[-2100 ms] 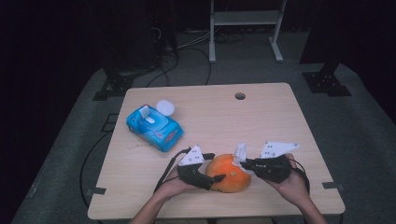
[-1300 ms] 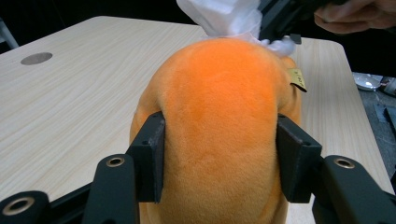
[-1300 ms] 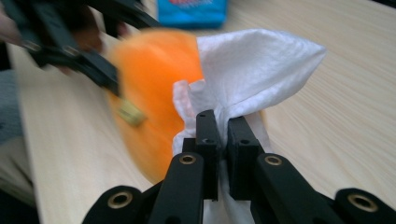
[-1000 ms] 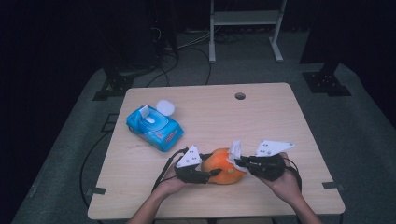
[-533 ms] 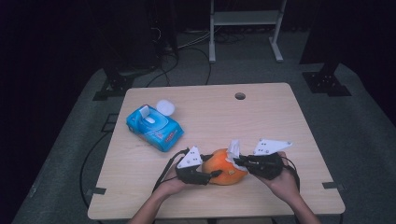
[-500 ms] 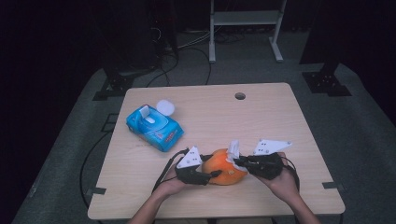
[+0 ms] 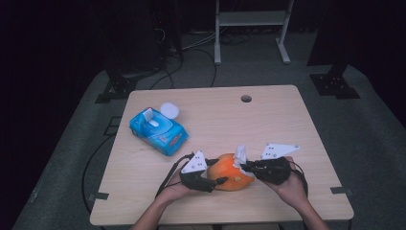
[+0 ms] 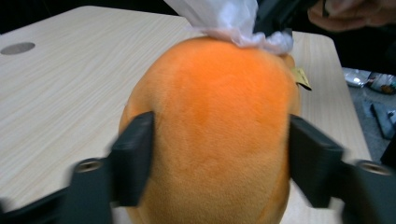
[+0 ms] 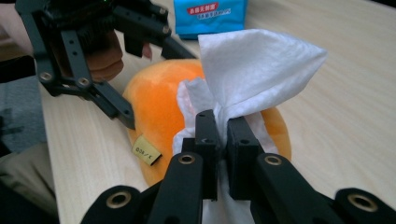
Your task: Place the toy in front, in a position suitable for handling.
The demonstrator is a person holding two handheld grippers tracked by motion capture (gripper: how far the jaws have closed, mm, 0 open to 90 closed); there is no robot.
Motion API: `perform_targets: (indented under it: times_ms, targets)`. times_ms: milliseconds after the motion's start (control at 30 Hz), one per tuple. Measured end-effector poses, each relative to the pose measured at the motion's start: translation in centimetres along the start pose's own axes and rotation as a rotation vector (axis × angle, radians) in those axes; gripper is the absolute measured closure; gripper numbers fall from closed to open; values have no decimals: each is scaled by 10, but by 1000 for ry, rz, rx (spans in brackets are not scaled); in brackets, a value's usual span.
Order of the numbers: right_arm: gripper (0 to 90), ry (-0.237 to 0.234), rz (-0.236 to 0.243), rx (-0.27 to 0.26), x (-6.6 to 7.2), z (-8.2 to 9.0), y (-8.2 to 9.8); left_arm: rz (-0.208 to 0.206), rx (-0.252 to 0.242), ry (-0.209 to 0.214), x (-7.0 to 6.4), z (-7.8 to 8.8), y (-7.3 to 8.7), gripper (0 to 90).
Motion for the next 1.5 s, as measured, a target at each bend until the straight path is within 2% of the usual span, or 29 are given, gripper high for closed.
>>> perform_targets:
  times_ms: [67,100,167,233,333,400,500,567,667,733,800,833,933,1000,1067,1100,1133,1200,1267,1400,1433,1500]
  targets:
    - [842,-5,1,6,0,2,3,41,-9,24,-2,0,-2,197]
    - [841,-5,4,12,0,4,5,67,-18,35,-2,0,-4,178]
    - [841,-6,8,20,0,6,8,98,-15,27,2,2,-5,152]
    - [842,-8,2,24,-1,7,10,128,-17,40,2,2,-4,152]
    - [841,0,11,33,-1,8,8,96,-14,35,0,2,-2,311]
    - [841,11,33,10,5,10,-3,76,-11,27,0,1,-4,341]
    - [841,-3,65,-24,15,7,-16,56,-6,19,-2,-2,-5,342]
    - [840,19,97,8,15,2,-15,62,-4,9,-1,-1,-6,310]
    - [841,13,48,3,8,1,-7,103,-13,-4,3,1,-7,166]
    - [841,24,37,-1,5,4,-5,125,-3,3,4,0,-5,109]
    - [841,36,31,-5,2,6,-4,138,18,12,5,-2,-1,107]
    - [841,43,26,-6,1,7,-4,145,18,22,4,-3,1,133]
    - [841,47,28,0,0,7,-4,117,18,9,3,-4,2,310]
    - [843,62,63,-19,5,10,-11,82,2,1,2,-2,-2,378]
    - [844,44,116,-39,20,12,-23,60,-9,4,-3,-3,-6,419]
    - [844,35,125,-44,24,10,-26,38,-10,5,-5,-3,-7,436]
    - [844,26,143,-31,30,7,-28,19,-3,4,-7,-3,-8,452]
    - [844,48,176,3,32,1,-27,13,-1,-4,-8,-2,-9,464]
    - [845,38,147,-6,27,3,-25,22,-9,3,-7,0,-9,473]
    - [845,97,101,-2,4,15,-17,22,-20,-1,-4,3,-13,473]
    - [844,107,88,1,1,17,-15,24,-22,0,-4,3,-14,473]
    - [844,93,58,-13,2,18,-15,20,-22,2,-4,2,-13,473]
Point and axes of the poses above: each handheld gripper's, and its own axes: z roughly backward along the jaws, y roughly out of its underside, x roughly to its left, the point moved 9 cm from there along -z, roughly forward along the jaws, and after that the axes turned 9 degrees about z, right-handed, at the moved point
